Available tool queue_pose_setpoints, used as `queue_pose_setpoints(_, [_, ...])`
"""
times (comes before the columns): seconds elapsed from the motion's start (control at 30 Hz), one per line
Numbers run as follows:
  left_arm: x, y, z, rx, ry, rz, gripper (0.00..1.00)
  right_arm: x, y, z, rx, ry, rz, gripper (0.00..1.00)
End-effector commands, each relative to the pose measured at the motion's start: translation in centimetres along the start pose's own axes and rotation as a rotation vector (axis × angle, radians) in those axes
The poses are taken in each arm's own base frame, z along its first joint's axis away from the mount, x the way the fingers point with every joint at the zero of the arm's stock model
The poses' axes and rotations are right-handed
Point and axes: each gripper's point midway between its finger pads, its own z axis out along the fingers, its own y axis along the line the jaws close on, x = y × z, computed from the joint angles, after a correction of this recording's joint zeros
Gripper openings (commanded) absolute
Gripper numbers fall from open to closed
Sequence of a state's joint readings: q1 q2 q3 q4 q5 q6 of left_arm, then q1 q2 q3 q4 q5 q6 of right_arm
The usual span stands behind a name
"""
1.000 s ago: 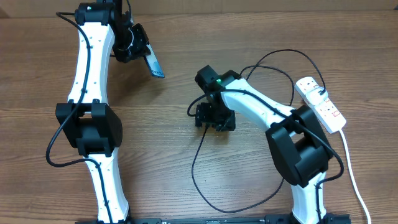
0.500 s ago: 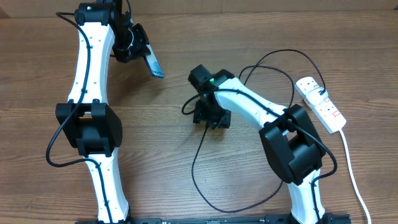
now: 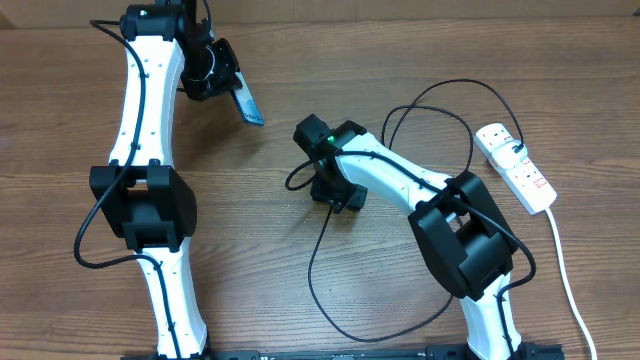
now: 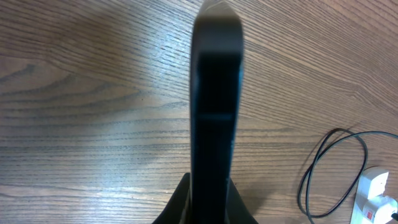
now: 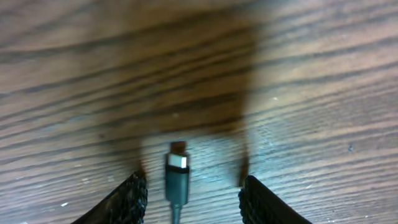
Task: Plug charger to phone and switch on socket
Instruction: 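Lower the right gripper onto the USB-C cable end and grasp it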
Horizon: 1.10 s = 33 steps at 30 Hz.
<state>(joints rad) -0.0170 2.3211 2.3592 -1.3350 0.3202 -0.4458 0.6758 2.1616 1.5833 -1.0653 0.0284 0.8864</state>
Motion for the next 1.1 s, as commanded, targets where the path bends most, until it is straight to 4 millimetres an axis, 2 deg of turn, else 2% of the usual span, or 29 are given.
queue_pose_setpoints(0.0, [-0.7,-0.7,-2.2,0.024,-0.053,0.007,0.04,0.8,0.2,0.7,-0.011,0.045,0.031,0.49])
queue_pose_setpoints(0.13, [-0.7,-0.7,-2.2,0.025,-0.054,0.007,0.04,1.4,0.2,0.9,-0.012,0.074,0.027,0.49])
queue_pose_setpoints(0.33, [-0.7,-0.7,-2.2,0.024,-0.054,0.007,0.04,2.0,0.1,2.3,0.01,0.111,0.027,0.48])
queue_pose_setpoints(0.5, [-0.8,-0.6,-2.2,0.024,-0.055,0.006,0.04,1.9,0.0,2.3,0.007,0.116,0.035,0.36])
queue_pose_setpoints(1.07, [-0.8,-0.6,-2.2,0.024,-0.055,0.006,0.04,1.7,0.1,2.4,0.001,0.111,0.031,0.17])
